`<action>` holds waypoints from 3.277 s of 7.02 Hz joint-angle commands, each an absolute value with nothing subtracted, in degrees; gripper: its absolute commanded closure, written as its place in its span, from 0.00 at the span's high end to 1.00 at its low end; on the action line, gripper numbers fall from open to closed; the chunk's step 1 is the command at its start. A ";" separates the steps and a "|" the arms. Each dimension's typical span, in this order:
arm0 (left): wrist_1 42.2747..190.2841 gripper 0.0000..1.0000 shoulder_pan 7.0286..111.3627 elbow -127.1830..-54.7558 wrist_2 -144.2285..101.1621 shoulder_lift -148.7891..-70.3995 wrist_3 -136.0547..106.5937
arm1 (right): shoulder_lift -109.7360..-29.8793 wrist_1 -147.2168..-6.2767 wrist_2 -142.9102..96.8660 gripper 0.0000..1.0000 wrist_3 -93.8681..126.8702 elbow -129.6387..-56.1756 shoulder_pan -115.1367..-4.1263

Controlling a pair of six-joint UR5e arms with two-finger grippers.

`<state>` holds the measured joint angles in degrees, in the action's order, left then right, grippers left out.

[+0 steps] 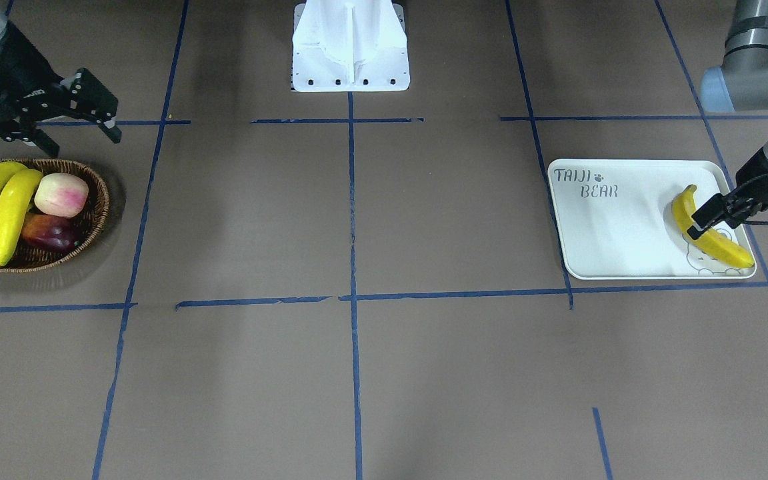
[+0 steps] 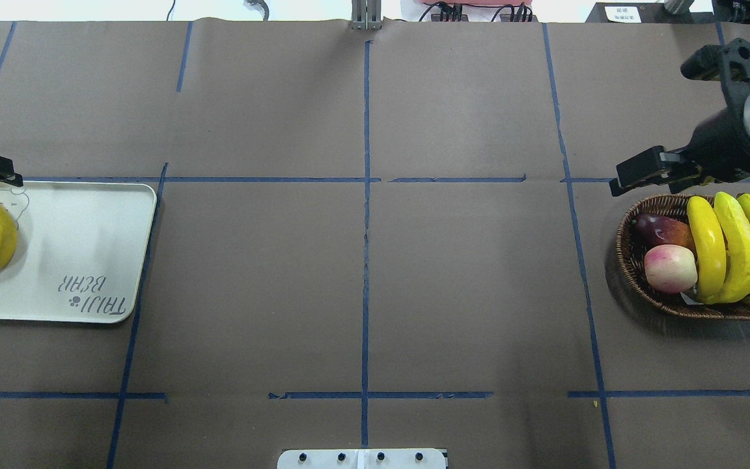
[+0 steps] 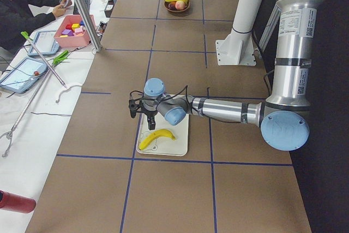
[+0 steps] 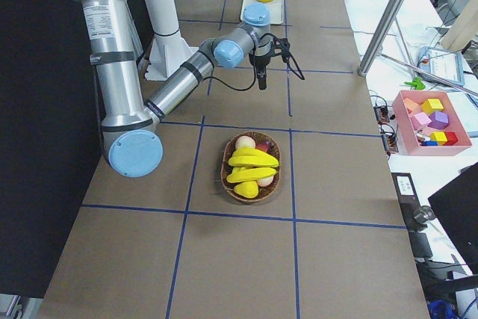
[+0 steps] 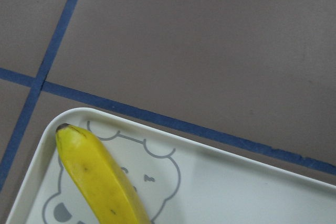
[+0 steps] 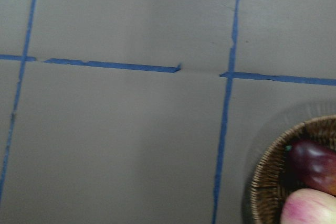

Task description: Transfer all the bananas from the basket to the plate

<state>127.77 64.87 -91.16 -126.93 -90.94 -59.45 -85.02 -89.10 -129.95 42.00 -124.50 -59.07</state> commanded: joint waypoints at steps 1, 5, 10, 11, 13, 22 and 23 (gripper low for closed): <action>127.18 1.00 65.39 -94.56 -128.50 -91.41 -63.43 | -94.62 -88.86 -132.36 1.00 33.33 -124.45 -64.76; 127.09 1.00 65.22 -97.20 -128.41 -91.41 -67.14 | -110.20 -63.67 -138.07 1.00 14.41 -112.12 -74.06; 127.09 1.00 64.95 -97.82 -128.41 -91.32 -68.03 | -109.34 -62.84 -139.39 0.99 12.39 -103.90 -74.97; 127.09 1.00 64.86 -97.91 -128.41 -91.32 -68.03 | -108.81 -62.75 -139.22 0.99 12.31 -102.23 -74.45; 127.09 1.00 64.86 -97.82 -128.32 -91.23 -68.03 | -108.28 -62.67 -139.13 1.00 12.30 -101.43 -72.52; 127.09 1.00 64.86 -97.91 -128.32 -90.97 -68.03 | -103.80 -62.67 -139.31 0.16 12.30 -97.65 -70.84; 127.09 1.00 64.86 -97.82 -128.32 -91.05 -68.03 | -103.80 -62.58 -139.31 0.03 12.30 -98.08 -70.84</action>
<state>127.09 64.86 -97.85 -128.32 -91.00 -68.03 -103.83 -62.67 -139.32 12.31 -97.75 -70.84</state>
